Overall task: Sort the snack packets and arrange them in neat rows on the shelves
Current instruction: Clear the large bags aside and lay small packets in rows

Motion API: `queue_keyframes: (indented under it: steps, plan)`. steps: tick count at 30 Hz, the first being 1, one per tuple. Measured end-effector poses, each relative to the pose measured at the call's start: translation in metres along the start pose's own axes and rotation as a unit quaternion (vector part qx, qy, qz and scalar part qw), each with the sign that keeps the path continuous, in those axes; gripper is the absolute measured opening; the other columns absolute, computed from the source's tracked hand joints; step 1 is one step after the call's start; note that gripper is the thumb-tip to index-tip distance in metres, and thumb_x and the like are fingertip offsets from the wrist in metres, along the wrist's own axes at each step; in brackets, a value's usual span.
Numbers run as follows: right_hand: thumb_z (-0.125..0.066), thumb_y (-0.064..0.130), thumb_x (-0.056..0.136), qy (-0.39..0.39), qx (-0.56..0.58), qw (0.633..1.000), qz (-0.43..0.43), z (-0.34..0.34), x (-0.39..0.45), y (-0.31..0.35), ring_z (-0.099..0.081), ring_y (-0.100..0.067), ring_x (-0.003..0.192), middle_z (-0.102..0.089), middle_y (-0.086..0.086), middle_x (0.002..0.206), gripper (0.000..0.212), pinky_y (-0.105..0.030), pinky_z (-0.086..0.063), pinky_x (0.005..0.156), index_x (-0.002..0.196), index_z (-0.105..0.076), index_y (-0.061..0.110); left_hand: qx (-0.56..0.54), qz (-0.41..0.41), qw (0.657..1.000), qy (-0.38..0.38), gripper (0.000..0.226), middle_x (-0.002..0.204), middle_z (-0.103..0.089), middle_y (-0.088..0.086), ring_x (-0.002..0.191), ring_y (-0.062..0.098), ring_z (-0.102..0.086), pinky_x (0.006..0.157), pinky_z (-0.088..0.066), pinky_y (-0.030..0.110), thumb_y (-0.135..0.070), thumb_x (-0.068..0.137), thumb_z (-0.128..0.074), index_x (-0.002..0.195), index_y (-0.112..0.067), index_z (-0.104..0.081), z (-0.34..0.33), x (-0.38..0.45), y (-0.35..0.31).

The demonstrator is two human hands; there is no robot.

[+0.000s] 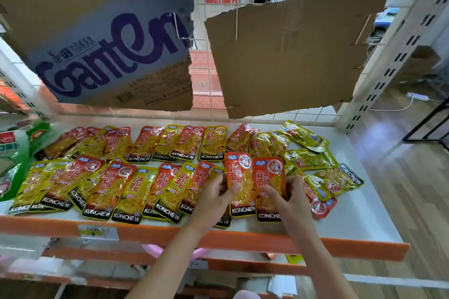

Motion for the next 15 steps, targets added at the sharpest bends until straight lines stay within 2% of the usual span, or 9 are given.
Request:
queue_keyframes:
  steps: [2,4,5,7,9,12,13,15]
  plan:
    - [-0.071,0.023,0.08,-0.03,-0.003,1.0,0.001,0.001,-0.001,0.002,-0.06,-0.017,0.088,-0.062,-0.003,0.097,0.041,-0.029,-0.048,0.077,0.108,-0.043,0.012,0.025,-0.002,1.0,-0.002,0.014,0.101,-0.067,-0.004,0.09,0.0,-0.061,0.085,-0.047,0.026,-0.032,0.089,-0.056,0.103,-0.03,-0.058,-0.001,-0.001,-0.001]
    - [-0.07,0.016,0.082,-0.032,-0.027,0.999,0.017,0.0,-0.004,0.004,-0.054,-0.009,0.093,-0.055,0.002,0.102,0.05,-0.016,-0.04,0.078,0.122,-0.039,0.011,0.084,0.0,0.996,-0.018,0.032,0.115,-0.061,-0.007,0.097,-0.008,-0.053,0.087,-0.042,0.017,-0.028,0.09,-0.058,0.122,-0.024,-0.054,-0.004,-0.002,0.001]
    - [-0.069,0.015,0.083,-0.028,-0.055,0.998,0.026,-0.002,-0.006,0.005,-0.052,-0.008,0.094,-0.053,0.003,0.103,0.054,-0.014,-0.038,0.078,0.127,-0.037,0.011,0.123,-0.001,0.992,-0.024,0.046,0.125,-0.057,-0.002,0.106,-0.005,-0.05,0.089,-0.04,0.014,-0.028,0.09,-0.059,0.133,-0.018,-0.047,-0.006,-0.002,0.003]
    - [-0.066,0.016,0.085,-0.023,-0.118,0.991,0.057,-0.008,-0.008,0.002,-0.055,-0.016,0.104,-0.054,-0.002,0.113,0.058,-0.022,-0.041,0.083,0.133,-0.033,0.01,0.203,-0.011,0.979,-0.024,0.059,0.137,-0.05,0.005,0.123,0.007,-0.046,0.094,-0.035,0.016,-0.032,0.09,-0.059,0.141,-0.018,-0.035,-0.01,-0.004,0.003]
    - [-0.067,0.016,0.084,-0.03,-0.177,0.981,0.075,-0.01,-0.008,-0.003,-0.05,-0.024,0.114,-0.048,-0.008,0.122,0.056,-0.026,-0.039,0.09,0.131,-0.038,0.005,0.26,-0.021,0.965,-0.027,0.063,0.141,-0.045,0.003,0.129,0.014,-0.042,0.097,-0.032,0.02,-0.038,0.09,-0.058,0.143,-0.025,-0.027,-0.014,-0.007,0.002]
    - [-0.076,0.015,0.074,-0.062,-0.263,0.956,0.115,-0.006,-0.007,-0.004,-0.049,-0.031,0.104,-0.045,-0.011,0.109,0.046,-0.034,-0.041,0.085,0.112,-0.052,0.003,0.323,-0.005,0.946,-0.004,0.071,0.136,-0.046,0.002,0.125,0.017,-0.041,0.093,-0.031,0.022,-0.043,0.09,-0.055,0.146,-0.028,-0.014,-0.016,-0.01,-0.004]
    - [-0.078,0.015,0.072,-0.072,-0.287,0.947,0.126,-0.004,-0.005,-0.005,-0.048,-0.033,0.101,-0.046,-0.013,0.107,0.044,-0.038,-0.043,0.084,0.108,-0.055,0.003,0.354,0.007,0.935,0.008,0.071,0.134,-0.047,0.003,0.123,0.017,-0.041,0.093,-0.032,0.023,-0.044,0.09,-0.054,0.146,-0.027,-0.015,-0.016,-0.009,-0.009]
    - [-0.079,0.018,0.071,-0.08,-0.322,0.933,0.142,0.002,0.0,-0.002,-0.048,-0.034,0.099,-0.048,-0.015,0.104,0.04,-0.042,-0.043,0.083,0.102,-0.059,0.003,0.434,0.005,0.901,0.007,0.061,0.128,-0.047,0.0,0.117,0.016,-0.044,0.094,-0.038,0.026,-0.048,0.09,-0.051,0.142,-0.022,-0.031,-0.014,-0.005,-0.019]
Point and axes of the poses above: each hand's wrist, its own x-axis towards the middle knuckle, its own z-axis out of the back of the hand, y = z × x, the point moved 1 cm from there along x, towards the middle knuckle
